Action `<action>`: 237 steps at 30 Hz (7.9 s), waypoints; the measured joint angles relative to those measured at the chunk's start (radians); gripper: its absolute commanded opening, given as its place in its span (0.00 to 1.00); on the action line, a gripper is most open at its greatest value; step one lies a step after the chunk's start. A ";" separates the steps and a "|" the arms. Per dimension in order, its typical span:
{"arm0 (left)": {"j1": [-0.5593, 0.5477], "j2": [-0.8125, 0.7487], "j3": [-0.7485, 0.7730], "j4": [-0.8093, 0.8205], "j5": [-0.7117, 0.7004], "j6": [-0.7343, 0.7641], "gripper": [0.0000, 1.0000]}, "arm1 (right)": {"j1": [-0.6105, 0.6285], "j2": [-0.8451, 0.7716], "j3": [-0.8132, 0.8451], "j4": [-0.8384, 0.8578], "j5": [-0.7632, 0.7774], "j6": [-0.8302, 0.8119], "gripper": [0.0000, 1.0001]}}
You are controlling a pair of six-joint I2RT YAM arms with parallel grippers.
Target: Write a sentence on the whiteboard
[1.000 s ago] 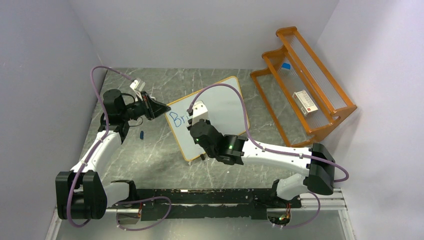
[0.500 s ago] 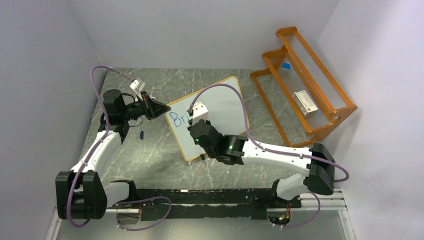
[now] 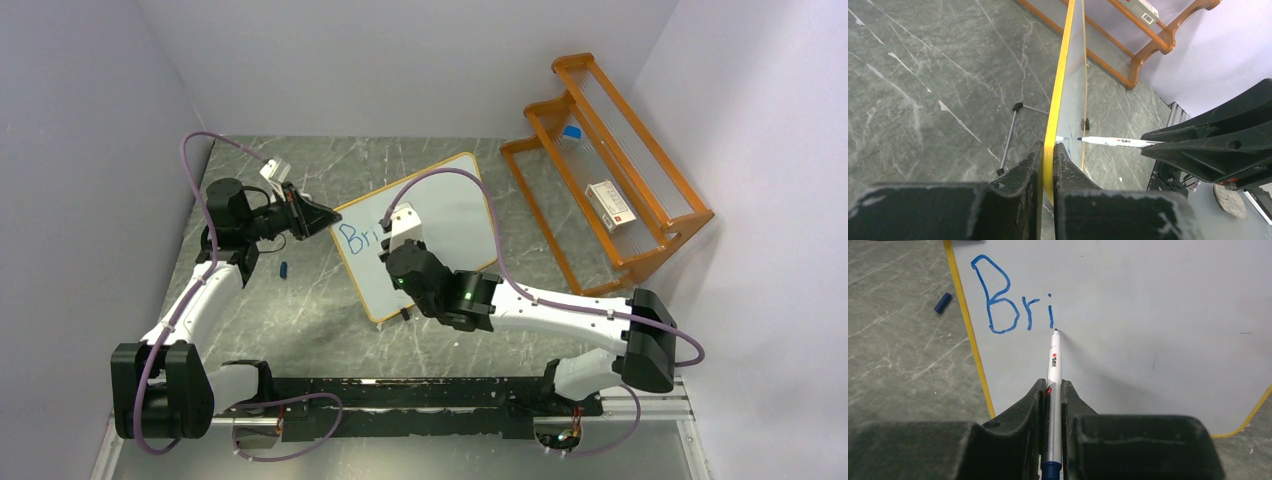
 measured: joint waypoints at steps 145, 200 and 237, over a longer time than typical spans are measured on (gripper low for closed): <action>-0.001 0.011 0.012 -0.012 -0.001 0.014 0.05 | -0.060 -0.023 -0.038 0.074 -0.034 -0.073 0.00; -0.001 0.014 0.013 -0.014 -0.002 0.015 0.05 | -0.064 -0.027 -0.038 -0.006 -0.064 -0.027 0.00; -0.001 0.014 0.015 -0.016 -0.001 0.015 0.05 | -0.039 -0.029 -0.037 0.005 -0.116 -0.025 0.00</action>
